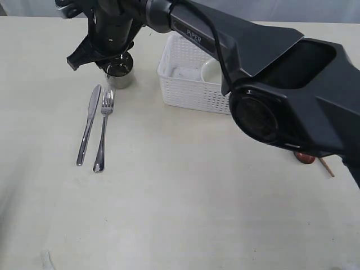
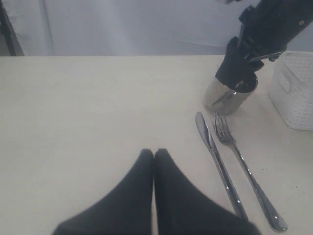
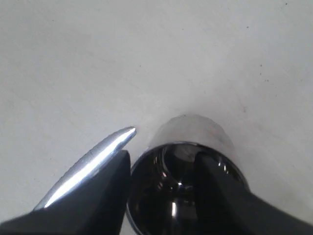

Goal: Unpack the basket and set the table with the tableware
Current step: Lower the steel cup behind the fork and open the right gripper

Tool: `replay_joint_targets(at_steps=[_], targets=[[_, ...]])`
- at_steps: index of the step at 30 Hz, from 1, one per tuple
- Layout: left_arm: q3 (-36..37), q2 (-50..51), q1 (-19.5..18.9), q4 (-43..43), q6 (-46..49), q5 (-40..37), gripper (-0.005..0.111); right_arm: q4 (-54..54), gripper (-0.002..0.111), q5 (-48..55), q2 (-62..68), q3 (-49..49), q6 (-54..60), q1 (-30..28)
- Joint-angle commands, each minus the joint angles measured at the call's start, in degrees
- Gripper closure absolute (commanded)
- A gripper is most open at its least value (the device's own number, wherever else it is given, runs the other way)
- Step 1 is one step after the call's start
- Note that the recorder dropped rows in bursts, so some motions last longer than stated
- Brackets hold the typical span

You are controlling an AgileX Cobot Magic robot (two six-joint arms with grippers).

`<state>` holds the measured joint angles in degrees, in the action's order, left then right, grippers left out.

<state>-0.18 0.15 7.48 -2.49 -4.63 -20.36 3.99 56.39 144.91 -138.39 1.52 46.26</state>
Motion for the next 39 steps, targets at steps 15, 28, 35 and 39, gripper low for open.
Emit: replay_joint_targets(at_steps=[15, 28, 35, 39], targets=[[0.18, -0.15, -0.11, -0.52, -0.24, 0.61, 0.107, 1.61, 0.068, -4.46, -1.56, -0.2, 0.27, -1.17], [0.18, -0.15, -0.11, -0.52, -0.24, 0.61, 0.107, 14.35, 0.109, 3.71, -2.92, -0.07, -12.85, -3.74], [0.18, -0.15, -0.11, -0.52, -0.24, 0.61, 0.107, 12.55, 0.109, 2.4, -0.13, -0.07, -12.1, -4.11], [0.18, -0.15, -0.11, -0.52, -0.24, 0.61, 0.107, 12.55, 0.109, 1.86, 1.43, -0.07, -12.1, -4.11]])
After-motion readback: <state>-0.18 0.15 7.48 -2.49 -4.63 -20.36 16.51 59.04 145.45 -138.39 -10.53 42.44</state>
